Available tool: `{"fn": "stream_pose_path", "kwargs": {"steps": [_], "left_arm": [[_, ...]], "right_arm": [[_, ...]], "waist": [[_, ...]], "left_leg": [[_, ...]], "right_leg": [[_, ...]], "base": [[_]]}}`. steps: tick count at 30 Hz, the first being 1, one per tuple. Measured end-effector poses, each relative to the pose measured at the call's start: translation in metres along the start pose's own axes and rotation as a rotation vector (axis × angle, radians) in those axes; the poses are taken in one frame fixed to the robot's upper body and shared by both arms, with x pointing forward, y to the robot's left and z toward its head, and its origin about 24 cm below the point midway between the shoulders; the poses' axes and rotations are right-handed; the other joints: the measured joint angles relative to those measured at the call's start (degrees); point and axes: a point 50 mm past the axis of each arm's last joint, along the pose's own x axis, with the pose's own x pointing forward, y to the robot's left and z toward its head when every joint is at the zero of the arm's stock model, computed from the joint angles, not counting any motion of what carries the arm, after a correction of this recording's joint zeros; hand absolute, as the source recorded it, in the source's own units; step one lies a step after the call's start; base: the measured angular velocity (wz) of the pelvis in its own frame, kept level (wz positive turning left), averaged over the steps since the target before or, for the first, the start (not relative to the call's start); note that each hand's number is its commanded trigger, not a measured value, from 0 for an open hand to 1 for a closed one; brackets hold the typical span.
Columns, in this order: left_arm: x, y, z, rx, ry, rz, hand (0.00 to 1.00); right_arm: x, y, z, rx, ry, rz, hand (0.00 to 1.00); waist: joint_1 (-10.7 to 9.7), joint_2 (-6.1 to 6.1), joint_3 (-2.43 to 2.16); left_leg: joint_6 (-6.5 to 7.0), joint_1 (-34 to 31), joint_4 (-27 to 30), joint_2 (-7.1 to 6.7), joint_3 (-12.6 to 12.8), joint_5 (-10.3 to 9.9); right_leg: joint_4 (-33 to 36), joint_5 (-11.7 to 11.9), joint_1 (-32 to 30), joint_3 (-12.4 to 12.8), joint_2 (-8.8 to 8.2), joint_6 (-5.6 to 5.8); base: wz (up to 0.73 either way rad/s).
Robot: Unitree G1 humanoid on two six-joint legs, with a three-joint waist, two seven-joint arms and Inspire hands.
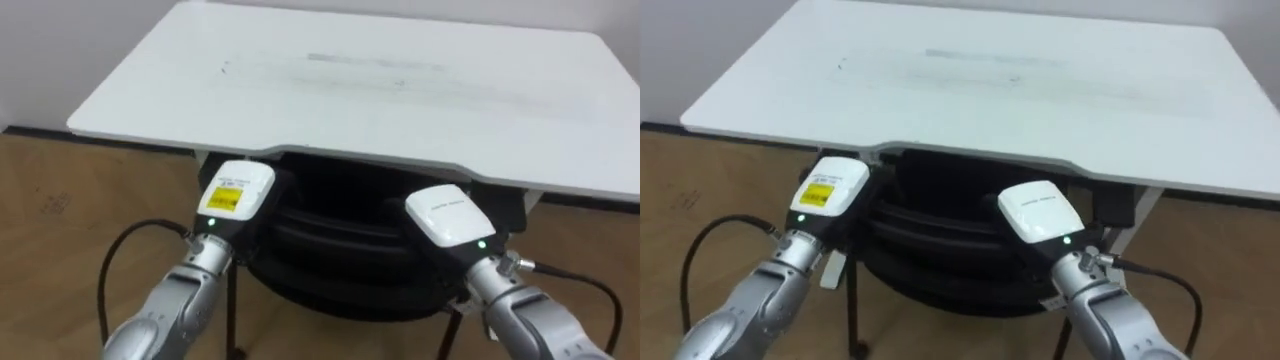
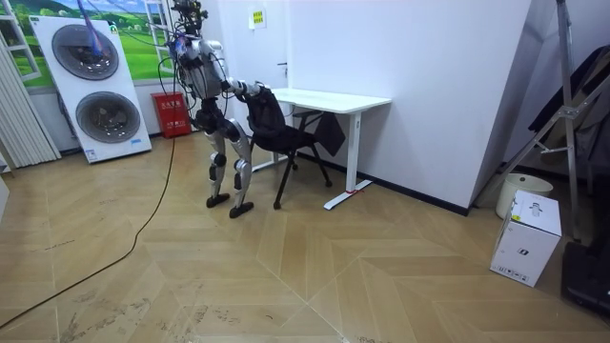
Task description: Push chair
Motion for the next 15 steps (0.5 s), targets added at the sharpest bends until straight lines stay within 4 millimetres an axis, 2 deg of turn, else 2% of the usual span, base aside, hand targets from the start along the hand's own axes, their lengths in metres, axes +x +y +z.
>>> {"fn": "stream_pose_path", "kwargs": {"steps": [1, 2, 3, 4, 5, 6, 7, 9, 12, 15], "left_arm": [[-0.001, 0.0, 0.0, -0.015, 0.005, 0.001, 0.0], [-0.003, 0.002, 0.002, -0.039, 0.003, 0.015, 0.0], [-0.006, 0.005, 0.001, -0.034, 0.0, 0.029, 0.0], [-0.006, 0.005, 0.001, -0.033, -0.004, 0.032, 0.0], [-0.007, 0.004, 0.004, -0.037, -0.012, 0.029, 0.0], [-0.007, 0.004, 0.006, -0.043, -0.015, 0.021, 0.0], [-0.006, 0.005, 0.006, -0.056, -0.012, 0.017, 0.0], [-0.006, 0.008, 0.005, -0.078, 0.0, 0.021, 0.0], [-0.004, 0.013, 0.003, -0.086, 0.009, 0.031, 0.0], [-0.001, 0.021, 0.001, -0.116, 0.022, 0.061, 0.0]], "right_arm": [[0.001, 0.001, 0.001, 0.01, 0.004, 0.0, 0.0], [0.001, 0.001, 0.002, 0.02, 0.012, -0.002, 0.0], [0.003, 0.003, 0.006, 0.04, 0.016, 0.002, 0.0], [0.002, 0.004, 0.006, 0.048, 0.021, 0.008, 0.0], [0.001, 0.007, 0.006, 0.059, 0.023, 0.032, 0.0], [-0.001, 0.008, 0.005, 0.079, 0.023, 0.042, 0.0], [-0.002, 0.007, 0.004, 0.081, 0.022, 0.041, 0.0], [-0.001, 0.006, 0.006, 0.083, 0.01, 0.034, 0.0], [0.0, 0.003, 0.009, 0.096, -0.002, 0.018, 0.0], [0.002, -0.003, 0.012, 0.1, -0.03, -0.006, 0.0]], "waist": [[0.45, 0.42, -0.23], [0.57, 1.48, -0.42], [0.41, 0.75, -0.35], [-0.1, 0.59, 0.02], [-1.22, -0.24, 0.02], [-1.75, -0.28, 0.02], [-1.73, 0.08, 0.19], [-1.81, 0.29, 0.22], [-1.9, 0.47, 0.22], [-1.93, 0.78, 0.68]], "left_leg": [[0.29, 0.11, -1.71, -0.26, 0.08, 0.23], [2.35, 0.31, -4.69, -0.63, 0.02, 2.47], [2.6, 0.9, -6.06, -1.45, -1.23, 3.72], [2.53, 1.37, -7.0, -2.11, -1.81, 3.84], [3.2, 2.09, -8.48, -3.38, -2.8, 4.24], [3.5, 2.48, -8.97, -3.74, -3.32, 4.39], [3.61, 2.82, -9.09, -3.94, -3.72, 4.35], [3.67, 3.22, -9.64, -4.15, -3.72, 4.45], [4.22, 3.55, -10.62, -4.47, -3.61, 4.68], [4.88, 3.7, -12.11, -4.88, -3.34, 5.35]], "right_leg": [[-1.86, 0.47, 0.72, -1.09, -0.1, 0.61], [-5.01, 2.25, 1.65, -3.71, -0.14, 1.42], [-6.15, 4.2, 2.19, -4.2, -0.62, 1.78], [-6.94, 5.11, 2.8, -4.33, -0.74, 2.08], [-8.71, 7.51, 4.12, -4.25, -0.41, 2.55], [-10.34, 8.63, 5.23, -3.08, 0.19, 1.66], [-11.44, 9.13, 5.99, -2.8, 0.37, 1.4], [-12.53, 9.67, 6.6, -2.59, 0.32, 1.18], [-13.64, 10.0, 7.04, -2.42, 0.09, 1.5], [-14.38, 10.28, 6.78, -2.22, -0.33, 1.84]], "base": [[-0.58], [-0.31], [-0.07], [0.36], [0.62], [0.52], [0.17], [-0.03], [0.0], [-0.02]]}}
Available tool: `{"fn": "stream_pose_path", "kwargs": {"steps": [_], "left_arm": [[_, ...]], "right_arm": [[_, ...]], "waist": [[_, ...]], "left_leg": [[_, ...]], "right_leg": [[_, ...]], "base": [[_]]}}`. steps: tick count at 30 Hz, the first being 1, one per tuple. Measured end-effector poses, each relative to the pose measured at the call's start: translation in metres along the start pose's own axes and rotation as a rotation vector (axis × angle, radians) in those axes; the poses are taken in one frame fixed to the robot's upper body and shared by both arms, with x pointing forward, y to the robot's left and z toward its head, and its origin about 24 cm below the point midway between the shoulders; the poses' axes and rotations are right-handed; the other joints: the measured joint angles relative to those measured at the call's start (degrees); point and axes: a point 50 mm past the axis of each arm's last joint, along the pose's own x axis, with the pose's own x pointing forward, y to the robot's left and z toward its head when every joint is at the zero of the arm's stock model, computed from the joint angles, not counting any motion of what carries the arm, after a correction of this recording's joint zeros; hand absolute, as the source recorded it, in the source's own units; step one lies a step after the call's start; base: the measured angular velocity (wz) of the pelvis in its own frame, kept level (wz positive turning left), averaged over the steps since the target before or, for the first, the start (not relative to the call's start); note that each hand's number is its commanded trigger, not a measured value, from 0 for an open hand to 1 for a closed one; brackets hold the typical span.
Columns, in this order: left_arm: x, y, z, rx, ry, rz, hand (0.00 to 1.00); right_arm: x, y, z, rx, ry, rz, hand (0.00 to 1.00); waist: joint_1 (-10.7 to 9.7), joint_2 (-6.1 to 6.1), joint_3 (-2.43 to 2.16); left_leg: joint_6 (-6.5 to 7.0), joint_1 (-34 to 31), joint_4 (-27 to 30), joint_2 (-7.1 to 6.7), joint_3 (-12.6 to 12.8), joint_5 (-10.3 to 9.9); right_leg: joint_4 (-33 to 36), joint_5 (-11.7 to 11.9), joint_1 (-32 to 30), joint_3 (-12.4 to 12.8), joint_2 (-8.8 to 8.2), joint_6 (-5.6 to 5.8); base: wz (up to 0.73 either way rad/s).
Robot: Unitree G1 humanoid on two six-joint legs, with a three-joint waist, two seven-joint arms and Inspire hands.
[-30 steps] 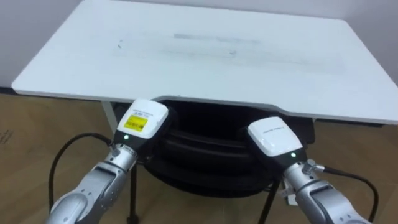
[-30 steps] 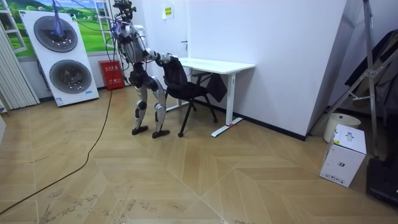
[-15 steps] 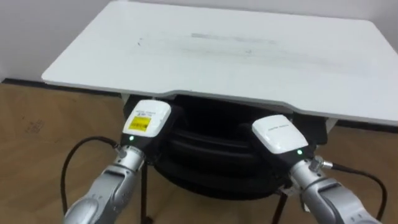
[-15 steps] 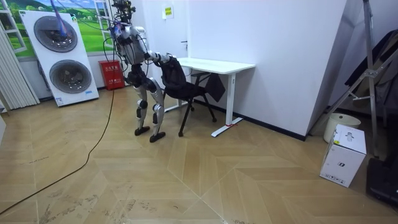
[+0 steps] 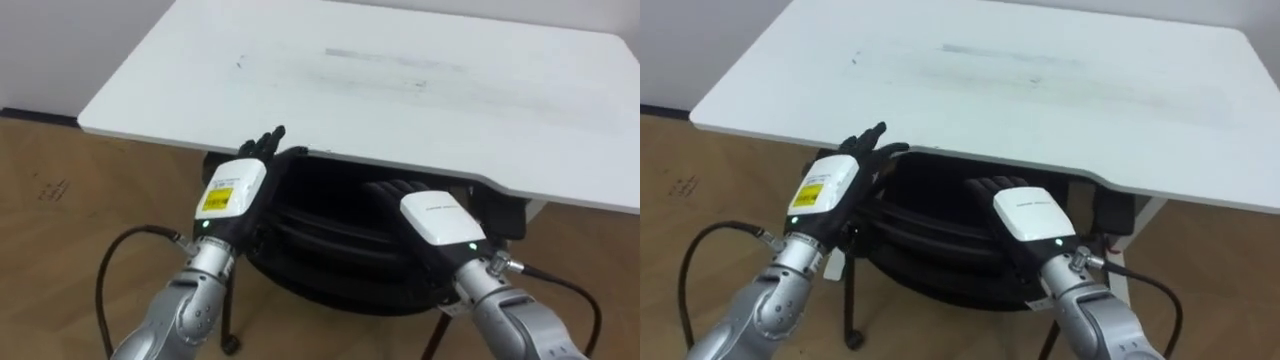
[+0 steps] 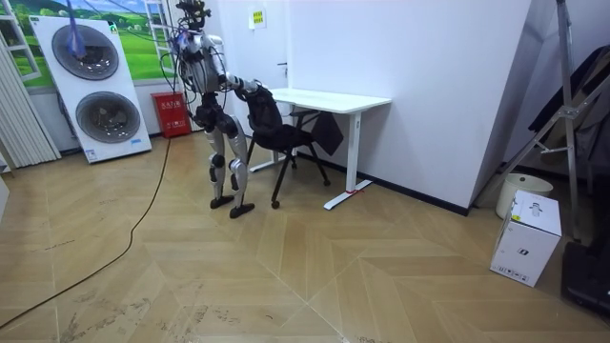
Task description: Push chair
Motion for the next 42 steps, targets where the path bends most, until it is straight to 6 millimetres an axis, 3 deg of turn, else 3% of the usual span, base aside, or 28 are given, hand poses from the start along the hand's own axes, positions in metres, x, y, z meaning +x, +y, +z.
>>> {"fn": "stream_pose_path", "kwargs": {"steps": [7, 14, 15, 19, 22, 23, 24, 25, 27, 29, 31, 33, 38, 42], "left_arm": [[0.007, 0.013, -0.004, 0.002, 0.013, 0.046, 0.0], [0.001, 0.056, -0.027, 0.011, 0.086, 0.21, 0.0], [-0.005, 0.065, -0.034, 0.024, 0.112, 0.246, 0.0], [-0.017, 0.096, -0.048, 0.033, 0.148, 0.399, 0.0], [-0.036, 0.141, -0.054, -0.024, 0.121, 0.739, 0.0], [-0.048, 0.16, -0.057, -0.042, 0.122, 0.89, 0.0], [-0.058, 0.173, -0.06, -0.071, 0.127, 1.007, 0.0], [-0.063, 0.177, -0.063, -0.079, 0.136, 1.051, 0.0], [-0.083, 0.186, -0.075, -0.073, 0.194, 1.154, 0.0], [-0.1, 0.187, -0.084, -0.075, 0.254, 1.193, 0.0], [-0.119, 0.186, -0.095, -0.091, 0.33, 1.248, 0.0], [-0.135, 0.184, -0.106, -0.132, 0.426, 1.298, 0.0], [-0.139, 0.181, -0.115, -0.222, 0.502, 1.316, 0.0], [-0.14, 0.172, -0.123, -0.334, 0.56, 1.323, 0.0]], "right_arm": [[0.002, -0.008, 0.003, 0.034, -0.055, -0.029, 0.0], [-0.009, -0.035, -0.006, -0.059, -0.167, -0.077, 0.0], [-0.014, -0.044, -0.012, -0.064, -0.181, -0.105, 0.0], [-0.04, -0.069, -0.042, -0.092, -0.114, -0.144, 0.0], [-0.054, -0.086, -0.057, -0.132, -0.07, -0.22, 0.0], [-0.064, -0.101, -0.065, -0.156, -0.031, -0.331, 0.0], [-0.078, -0.129, -0.079, -0.162, 0.045, -0.556, 0.0], [-0.086, -0.146, -0.085, -0.165, 0.082, -0.68, 0.0], [-0.127, -0.209, -0.103, -0.131, 0.184, -1.197, 0.0], [-0.159, -0.228, -0.11, -0.089, 0.23, -1.481, 0.0], [-0.179, -0.231, -0.116, -0.056, 0.259, -1.642, 0.0], [-0.195, -0.22, -0.124, -0.016, 0.344, -1.732, 0.0], [-0.206, -0.211, -0.131, 0.055, 0.445, -1.838, 0.0], [-0.213, -0.193, -0.141, 0.199, 0.542, -1.895, 0.0]], "waist": [[0.03, 0.03, 0.25], [-1.73, -0.23, 0.69], [-2.62, -0.18, 0.74], [-3.0, -0.08, 0.82], [-3.88, -0.02, 0.83], [-4.05, 0.14, 0.75], [-4.05, 0.59, 0.43], [-4.03, 0.82, 0.23], [-4.18, 1.31, -0.51], [-4.04, 0.92, -0.73], [-4.21, 0.47, -0.71], [-4.33, -0.09, -0.85], [-5.42, 0.56, -0.63], [-5.68, 1.26, -0.49]], "left_leg": [[0.69, 0.44, -1.54, -0.41, 0.14, 0.56], [1.07, 0.52, -1.96, -0.27, 0.3, 0.88], [1.12, 0.52, -1.96, -0.21, 0.31, 0.93], [1.46, 0.5, -2.51, -0.07, 0.82, 1.14], [1.84, 1.07, -3.7, -0.13, 2.04, 1.47], [1.9, 1.56, -3.99, -0.2, 2.53, 1.48], [2.02, 1.7, -3.98, -0.29, 2.76, 1.4], [2.09, 1.74, -3.99, -0.36, 2.8, 1.36], [2.13, 1.82, -3.82, -0.36, 2.52, 1.3], [1.81, 3.04, -4.13, -0.27, 2.42, 1.08], [1.41, 4.47, -4.69, -0.07, 2.07, 0.75], [1.06, 5.76, -5.49, 0.28, 2.09, 0.5], [1.03, 5.66, -5.85, 0.31, 2.53, 0.37], [1.02, 6.5, -6.91, 0.49, 3.24, 0.37]], "right_leg": [[-1.89, 1.17, 0.33, 0.17, -0.37, -0.13], [-4.12, 2.29, 1.19, 0.15, -0.37, 0.16], [-4.97, 2.77, 1.57, 0.44, -0.27, 0.27], [-5.99, 3.8, 1.46, 1.68, -0.22, 0.64], [-5.8, 3.93, 0.88, 2.62, -0.42, 1.0], [-5.75, 3.82, 1.01, 3.15, -0.45, 1.19], [-5.77, 3.76, 1.07, 3.24, -0.59, 1.3], [-5.82, 3.72, 1.09, 3.23, -0.66, 1.36], [-6.65, 3.69, 1.48, 2.99, -0.56, 1.45], [-8.04, 3.87, 2.91, 2.57, -0.16, 1.26], [-8.33, 3.46, 4.31, 2.26, 0.11, 0.74], [-8.91, 3.27, 5.48, 2.29, 0.49, 0.38], [-8.85, 3.21, 5.4, 2.61, 0.52, 0.36], [-8.84, 3.19, 5.61, 3.21, 0.71, 0.31]], "base": [[0.0], [0.01], [-0.05], [-0.17], [-0.19], [-0.18], [-0.16], [-0.03], [0.08], [0.11], [0.04], [-0.02], [-0.04], [-0.1]]}}
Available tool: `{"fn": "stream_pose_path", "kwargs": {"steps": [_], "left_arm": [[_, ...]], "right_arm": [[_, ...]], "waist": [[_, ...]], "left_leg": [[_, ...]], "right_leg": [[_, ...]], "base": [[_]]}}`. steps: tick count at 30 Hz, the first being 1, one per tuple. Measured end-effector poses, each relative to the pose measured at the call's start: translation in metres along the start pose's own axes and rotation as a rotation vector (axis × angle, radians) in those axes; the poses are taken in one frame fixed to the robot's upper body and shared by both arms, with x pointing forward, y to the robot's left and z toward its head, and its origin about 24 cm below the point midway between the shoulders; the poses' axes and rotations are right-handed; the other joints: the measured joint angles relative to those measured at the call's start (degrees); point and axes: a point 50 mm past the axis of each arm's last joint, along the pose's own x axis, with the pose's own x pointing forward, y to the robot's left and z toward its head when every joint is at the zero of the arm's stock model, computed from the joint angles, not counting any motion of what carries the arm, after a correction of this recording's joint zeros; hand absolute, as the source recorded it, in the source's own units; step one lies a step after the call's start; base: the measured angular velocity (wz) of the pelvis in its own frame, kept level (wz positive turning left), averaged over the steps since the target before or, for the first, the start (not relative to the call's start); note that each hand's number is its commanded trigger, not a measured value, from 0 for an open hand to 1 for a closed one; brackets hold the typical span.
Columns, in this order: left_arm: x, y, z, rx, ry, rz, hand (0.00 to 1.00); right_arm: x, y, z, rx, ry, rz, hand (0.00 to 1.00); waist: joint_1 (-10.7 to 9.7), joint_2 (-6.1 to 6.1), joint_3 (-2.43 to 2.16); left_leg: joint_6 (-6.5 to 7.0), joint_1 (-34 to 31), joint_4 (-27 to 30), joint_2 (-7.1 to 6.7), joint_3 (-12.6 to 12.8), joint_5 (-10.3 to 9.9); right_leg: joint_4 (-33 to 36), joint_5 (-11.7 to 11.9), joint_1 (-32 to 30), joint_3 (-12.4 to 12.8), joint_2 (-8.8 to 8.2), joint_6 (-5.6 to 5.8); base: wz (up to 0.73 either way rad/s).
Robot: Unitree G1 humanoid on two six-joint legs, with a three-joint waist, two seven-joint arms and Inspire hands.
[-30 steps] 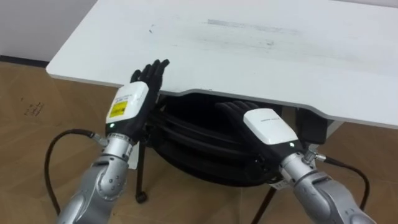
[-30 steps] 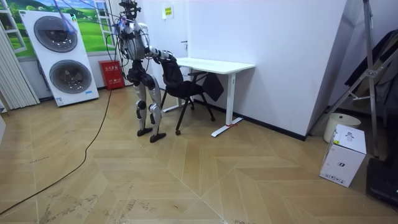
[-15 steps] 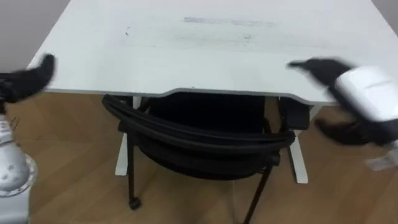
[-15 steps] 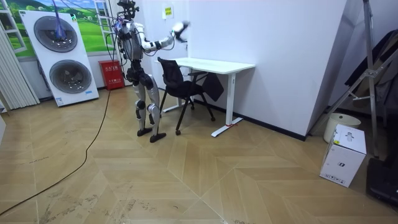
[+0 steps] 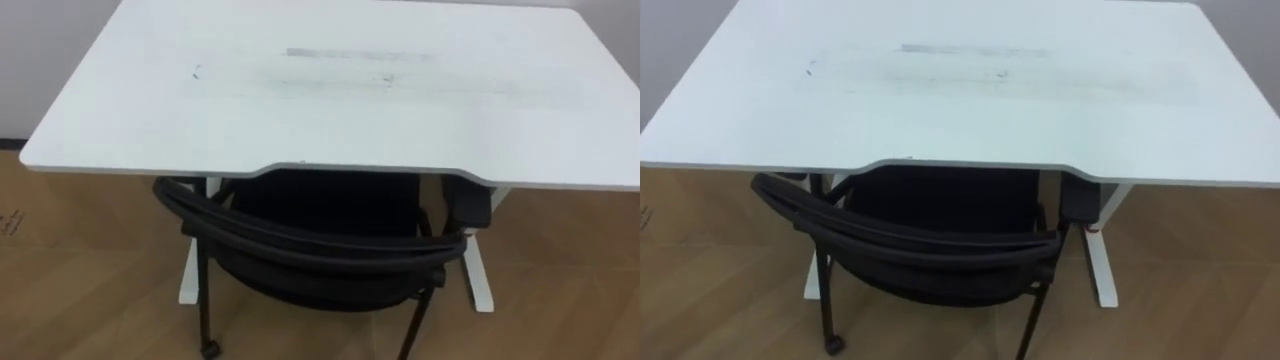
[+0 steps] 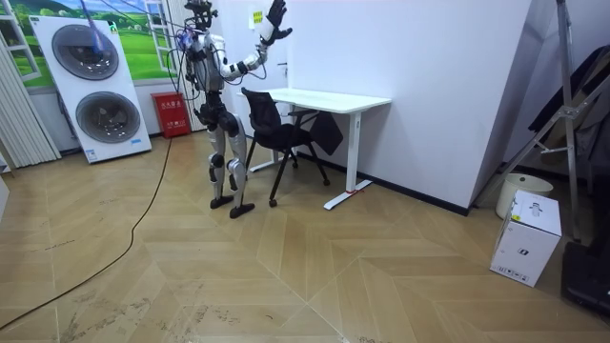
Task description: Push chair
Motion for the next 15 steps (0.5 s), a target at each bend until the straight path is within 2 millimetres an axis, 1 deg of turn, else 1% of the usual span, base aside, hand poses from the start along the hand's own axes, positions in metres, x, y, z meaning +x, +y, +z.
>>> {"fn": "stream_pose_path", "kwargs": {"steps": [1, 2, 4, 5, 6, 7, 8, 9, 10, 12, 13, 14, 15], "left_arm": [[-0.002, 0.0, -0.009, 0.001, 0.044, 0.002, 0.0], [-0.003, 0.0, -0.014, 0.003, 0.071, 0.0, 0.0], [-0.013, 0.003, -0.035, 0.017, 0.19, 0.0, 0.0], [-0.016, 0.002, -0.04, 0.022, 0.219, -0.003, 0.0], [-0.021, 0.002, -0.051, 0.016, 0.291, -0.006, 0.0], [-0.029, 0.003, -0.063, 0.016, 0.364, -0.006, 0.0], [-0.033, 0.004, -0.069, 0.021, 0.397, -0.008, 0.0], [-0.046, 0.009, -0.082, 0.041, 0.47, -0.012, 0.0], [-0.053, 0.011, -0.089, 0.05, 0.508, -0.016, 0.0], [-0.088, 0.031, -0.123, 0.128, 0.7, -0.022, 0.0], [-0.099, 0.037, -0.132, 0.156, 0.752, -0.02, 0.0], [-0.122, 0.053, -0.148, 0.226, 0.852, -0.032, 0.0], [-0.147, 0.072, -0.162, 0.299, 0.953, -0.049, 0.0]], "right_arm": [[-0.003, -0.004, -0.006, 0.015, 0.056, -0.013, 0.0], [-0.006, -0.007, -0.01, 0.02, 0.087, -0.016, 0.0], [-0.02, -0.015, -0.03, 0.026, 0.236, -0.025, 0.0], [-0.025, -0.017, -0.037, 0.021, 0.28, -0.025, 0.0], [-0.035, -0.021, -0.051, 0.031, 0.391, -0.033, 0.0], [-0.049, -0.028, -0.066, 0.031, 0.513, -0.045, 0.0], [-0.058, -0.032, -0.075, 0.025, 0.572, -0.05, 0.0], [-0.079, -0.043, -0.091, 0.0, 0.696, -0.054, 0.0], [-0.091, -0.049, -0.099, -0.012, 0.764, -0.052, 0.0], [-0.152, -0.078, -0.127, -0.103, 1.041, -0.028, 0.0], [-0.167, -0.086, -0.133, -0.134, 1.107, -0.023, 0.0], [-0.199, -0.103, -0.143, -0.22, 1.227, 0.013, 0.0], [-0.228, -0.12, -0.151, -0.303, 1.346, 0.063, 0.0]], "waist": [[0.03, 0.22, 0.03], [0.05, 0.31, -0.03], [0.13, 0.44, -0.01], [0.2, 0.44, 0.0], [0.26, 0.5, 0.0], [0.31, 0.56, -0.03], [0.39, 0.63, -0.09], [0.53, 0.8, -0.18], [0.49, 0.88, -0.24], [0.81, 1.5, -0.6], [0.91, 1.73, -0.75], [1.3, 2.19, -1.03], [1.5, 2.73, -1.18]], "left_leg": [[-0.01, 0.29, -0.36, 0.02, 0.12, 0.0], [-0.02, 0.38, -0.53, 0.04, 0.3, -0.02], [-0.1, -0.14, -0.65, 0.19, 0.8, -0.11], [-0.1, -0.32, -0.65, 0.22, 0.85, -0.12], [-0.12, -0.55, -0.66, 0.26, 0.85, -0.2], [-0.17, -0.54, -0.68, 0.32, 0.85, -0.37], [-0.18, -0.56, -0.67, 0.36, 0.85, -0.46], [-0.22, -0.6, -0.69, 0.4, 0.74, -0.65], [-0.26, -0.68, -0.69, 0.4, 0.68, -0.72], [-0.36, -0.61, -0.65, 0.55, 0.58, -1.24], [-0.37, -0.49, -0.66, 0.56, 0.6, -1.32], [-0.4, -0.18, -0.66, 0.67, 0.68, -1.72], [-0.43, 0.12, -0.45, 0.78, 0.84, -2.2]], "right_leg": [[-0.07, -0.08, 0.16, 0.04, 0.01, -0.08], [-0.05, -0.14, 0.08, 0.11, 0.02, -0.12], [0.07, -0.21, -0.71, 0.35, 0.12, -0.18], [0.08, -0.21, -0.91, 0.42, 0.16, -0.18], [0.02, -0.22, -1.07, 0.64, 0.28, -0.2], [-0.05, -0.28, -1.07, 0.75, 0.35, -0.29], [-0.05, -0.32, -1.06, 0.73, 0.38, -0.31], [-0.13, -0.4, -1.01, 0.74, 0.44, -0.35], [-0.13, -0.5, -0.97, 0.68, 0.44, -0.36], [-0.04, -0.9, -0.79, 0.55, 0.52, -0.55], [0.02, -1.03, -0.73, 0.59, 0.53, -0.56], [0.08, -1.3, -0.61, 0.89, 0.65, -0.62], [0.07, -1.53, -0.2, 1.07, 0.74, -0.61]], "base": [[-0.11], [-0.08], [-0.1], [-0.06], [-0.03], [0.0], [0.0], [0.0], [0.04], [0.0], [-0.09], [-0.12], [-0.1]]}}
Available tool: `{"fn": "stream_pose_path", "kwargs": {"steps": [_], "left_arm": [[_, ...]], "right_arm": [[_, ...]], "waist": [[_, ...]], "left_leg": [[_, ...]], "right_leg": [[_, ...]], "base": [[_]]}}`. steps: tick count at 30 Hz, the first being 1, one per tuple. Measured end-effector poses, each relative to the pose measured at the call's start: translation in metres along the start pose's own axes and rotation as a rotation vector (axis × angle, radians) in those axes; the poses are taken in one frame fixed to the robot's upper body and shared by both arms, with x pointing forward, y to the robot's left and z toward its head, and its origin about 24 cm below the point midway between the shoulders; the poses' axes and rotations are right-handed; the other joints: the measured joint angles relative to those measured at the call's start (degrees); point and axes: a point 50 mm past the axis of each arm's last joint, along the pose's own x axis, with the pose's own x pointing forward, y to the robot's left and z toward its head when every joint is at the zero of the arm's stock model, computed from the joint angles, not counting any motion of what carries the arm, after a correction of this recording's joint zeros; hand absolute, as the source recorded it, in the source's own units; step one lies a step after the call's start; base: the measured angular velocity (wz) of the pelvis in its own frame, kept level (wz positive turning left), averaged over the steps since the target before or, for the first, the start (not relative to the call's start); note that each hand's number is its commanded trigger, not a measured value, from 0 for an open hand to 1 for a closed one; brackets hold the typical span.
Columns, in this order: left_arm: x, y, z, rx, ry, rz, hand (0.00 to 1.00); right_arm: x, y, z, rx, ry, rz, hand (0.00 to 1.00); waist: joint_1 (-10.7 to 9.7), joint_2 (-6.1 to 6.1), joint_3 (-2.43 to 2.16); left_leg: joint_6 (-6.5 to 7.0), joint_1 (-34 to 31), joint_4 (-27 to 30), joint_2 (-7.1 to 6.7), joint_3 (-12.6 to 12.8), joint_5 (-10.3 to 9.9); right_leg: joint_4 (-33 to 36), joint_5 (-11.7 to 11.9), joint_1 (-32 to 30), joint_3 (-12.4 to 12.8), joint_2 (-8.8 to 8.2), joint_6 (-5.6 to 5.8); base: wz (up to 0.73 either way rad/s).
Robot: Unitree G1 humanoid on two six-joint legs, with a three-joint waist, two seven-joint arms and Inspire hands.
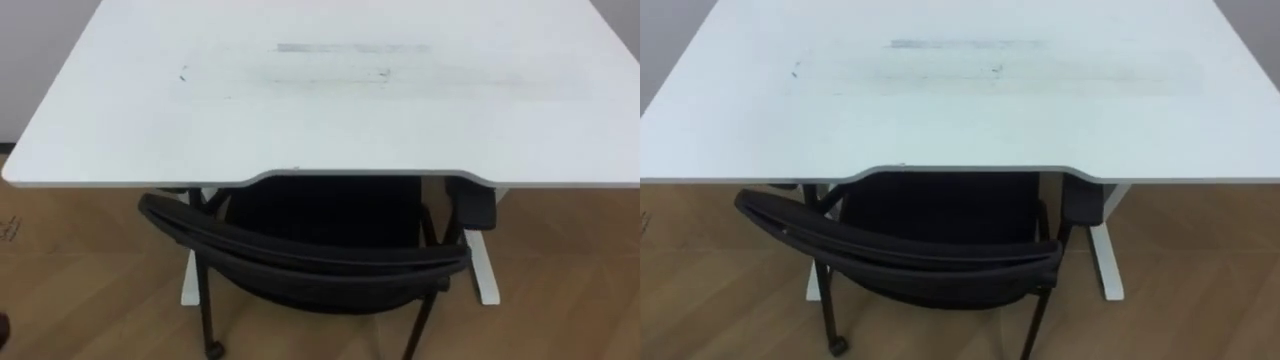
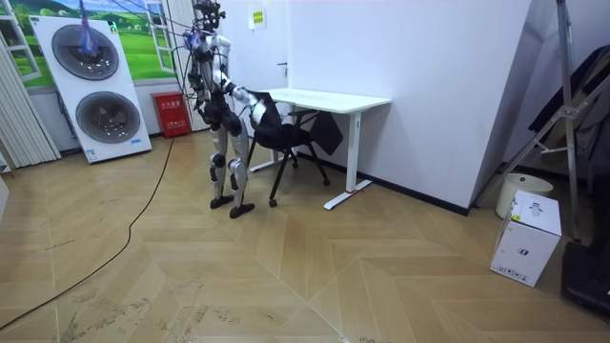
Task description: Push chair
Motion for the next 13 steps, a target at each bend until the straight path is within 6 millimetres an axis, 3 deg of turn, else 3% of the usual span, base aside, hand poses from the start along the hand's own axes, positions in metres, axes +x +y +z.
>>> {"fn": "stream_pose_path", "kwargs": {"steps": [1, 2, 3, 6, 7, 11, 13], "left_arm": [[-0.002, 0.006, -0.015, 0.034, 0.051, -0.002, 0.0], [-0.007, 0.018, -0.045, 0.101, 0.155, -0.006, 0.0], [-0.016, 0.034, -0.073, 0.161, 0.254, -0.006, 0.0], [-0.039, 0.069, -0.123, 0.291, 0.469, -0.011, 0.0], [-0.05, 0.077, -0.137, 0.323, 0.538, -0.022, 0.0], [-0.063, 0.076, -0.152, 0.42, 0.631, -0.122, 0.0], [-0.064, 0.061, -0.151, 0.466, 0.622, -0.206, 0.0]], "right_arm": [[0.0, -0.006, -0.015, -0.046, 0.052, 0.002, 0.0], [-0.001, -0.023, -0.044, -0.138, 0.154, -0.001, 0.0], [-0.006, -0.034, -0.067, -0.249, 0.238, 0.021, 0.0], [-0.023, -0.056, -0.11, -0.482, 0.419, 0.098, 0.0], [-0.028, -0.055, -0.118, -0.547, 0.454, 0.142, 0.0], [-0.039, -0.046, -0.133, -0.747, 0.51, 0.294, 0.0], [-0.041, -0.031, -0.134, -0.812, 0.503, 0.382, 0.0]], "waist": [[0.0, -0.06, 0.08], [0.57, 0.48, -0.3], [0.67, 0.66, -0.37], [0.84, 0.73, -0.38], [1.14, 0.95, -0.23], [1.3, -0.02, 0.05], [1.59, -0.37, 0.17]], "left_leg": [[0.0, 0.14, 0.18, 0.0, -0.04, -0.26], [0.02, 0.24, 0.72, 0.06, 0.0, -0.88], [0.03, 0.74, 0.89, 0.15, 0.15, -1.47], [0.07, 2.51, 0.99, 0.31, -0.02, -2.11], [0.06, 3.07, 1.08, 0.33, -0.06, -2.36], [0.19, 2.95, 1.96, -0.16, -1.11, -2.47], [0.26, 2.84, 2.17, -0.53, -1.92, -2.42]], "right_leg": [[0.01, -0.25, 0.24, -0.01, 0.0, -0.02], [0.12, -0.66, 0.49, -0.04, -0.03, -0.04], [0.63, -1.29, 0.96, 0.06, -0.05, -0.02], [1.07, -2.63, 2.08, 0.28, -0.43, 0.09], [1.04, -2.8, 2.78, -0.1, -0.65, 0.07], [0.75, -2.85, 3.68, -1.39, -0.9, 0.13], [0.86, -2.87, 3.85, -2.37, -0.92, 0.17]], "base": [[-0.04], [0.0], [0.0], [0.06], [0.0], [0.19], [0.13]]}}
